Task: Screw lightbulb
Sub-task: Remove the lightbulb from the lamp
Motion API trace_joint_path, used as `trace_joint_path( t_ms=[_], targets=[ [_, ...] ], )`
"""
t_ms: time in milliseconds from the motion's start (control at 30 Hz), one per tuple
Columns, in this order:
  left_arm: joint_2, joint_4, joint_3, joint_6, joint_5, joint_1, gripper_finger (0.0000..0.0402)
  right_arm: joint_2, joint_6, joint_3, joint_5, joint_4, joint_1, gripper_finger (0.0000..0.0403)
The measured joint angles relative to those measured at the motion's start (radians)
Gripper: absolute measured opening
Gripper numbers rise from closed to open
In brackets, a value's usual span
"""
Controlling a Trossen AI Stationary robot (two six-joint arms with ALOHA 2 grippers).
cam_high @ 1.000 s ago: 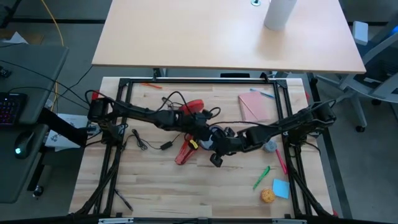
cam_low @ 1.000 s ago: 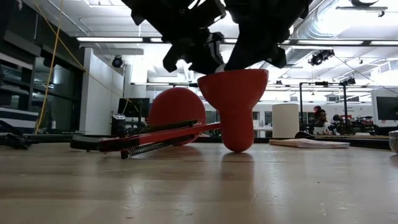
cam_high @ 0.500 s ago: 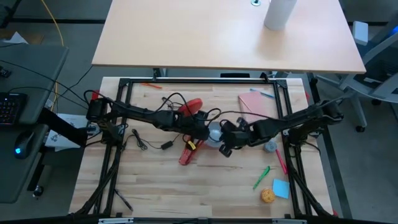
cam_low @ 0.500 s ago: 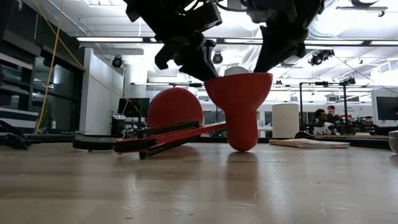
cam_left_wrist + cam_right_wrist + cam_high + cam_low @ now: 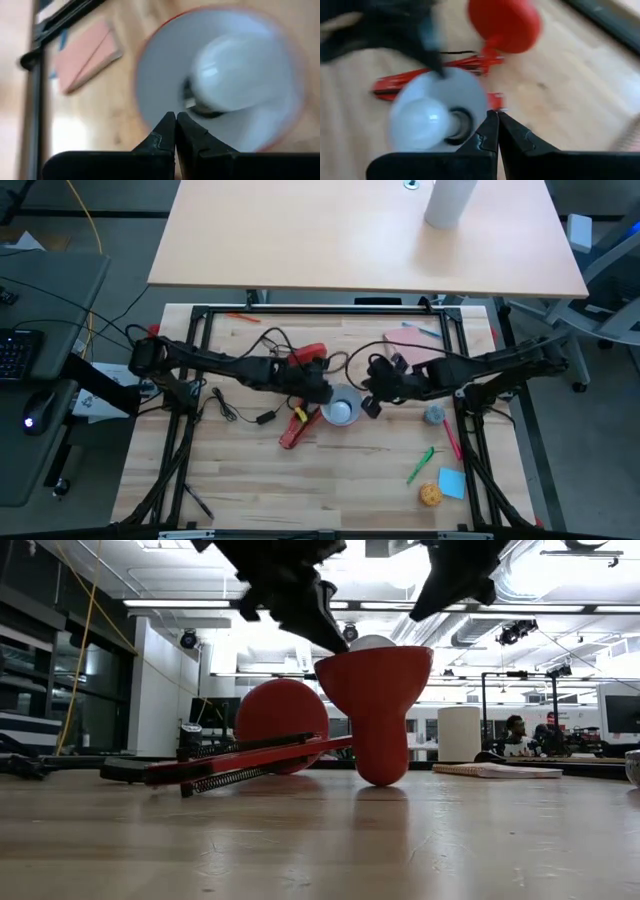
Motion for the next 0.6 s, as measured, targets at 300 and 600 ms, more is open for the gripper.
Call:
trace_joint_path(
  t_ms=[300, 600],
  targets=[
    [0.009, 0.078, -0.001, 0.15, 0.09, 0.066, 0.0, 0.124, 0.049, 0.001, -0.18, 0.32, 0.092, 0.0],
    [0.02, 0.109, 0.0, 0.255, 0.133, 0.041, 0.0, 0.281, 0.172, 0.001, -0.162, 0.424, 0.144, 0.0]
  ],
)
